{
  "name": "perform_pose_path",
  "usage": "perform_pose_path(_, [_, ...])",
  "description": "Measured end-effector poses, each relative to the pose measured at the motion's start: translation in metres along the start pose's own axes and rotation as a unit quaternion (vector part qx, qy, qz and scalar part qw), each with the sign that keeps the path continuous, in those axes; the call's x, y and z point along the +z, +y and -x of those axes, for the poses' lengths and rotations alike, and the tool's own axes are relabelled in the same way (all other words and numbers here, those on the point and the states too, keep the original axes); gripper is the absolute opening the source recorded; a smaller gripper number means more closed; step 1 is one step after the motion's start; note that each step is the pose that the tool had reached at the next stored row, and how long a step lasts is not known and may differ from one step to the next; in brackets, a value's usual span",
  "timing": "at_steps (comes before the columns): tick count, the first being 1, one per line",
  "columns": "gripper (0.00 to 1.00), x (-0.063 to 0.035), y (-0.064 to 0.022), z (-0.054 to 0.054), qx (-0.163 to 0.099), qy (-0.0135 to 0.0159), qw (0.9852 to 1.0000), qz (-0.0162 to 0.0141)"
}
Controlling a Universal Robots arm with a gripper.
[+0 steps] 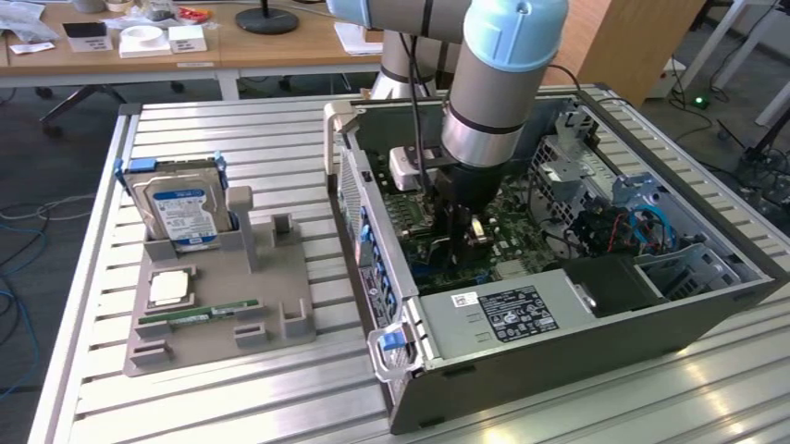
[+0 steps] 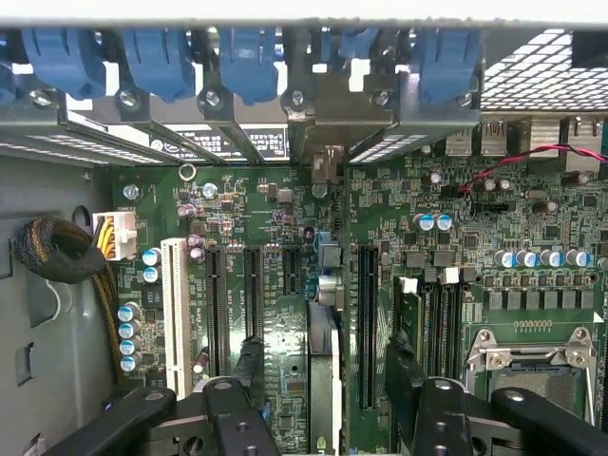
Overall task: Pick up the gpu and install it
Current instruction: 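Insert the gpu into the slot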
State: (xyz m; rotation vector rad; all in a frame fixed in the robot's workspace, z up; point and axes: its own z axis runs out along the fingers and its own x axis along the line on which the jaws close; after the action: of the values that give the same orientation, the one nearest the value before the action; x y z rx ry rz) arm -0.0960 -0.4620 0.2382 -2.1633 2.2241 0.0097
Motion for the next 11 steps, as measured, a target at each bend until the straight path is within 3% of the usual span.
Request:
perform_pose_path(5, [0.63, -0.0023, 0.0, 0.0, 0.0, 0.0001, 1.0, 0.0001])
perform_pose_path(11, [0.63, -0.0176, -0.0004, 0.001, 0.0, 0.0, 1.0, 0.0])
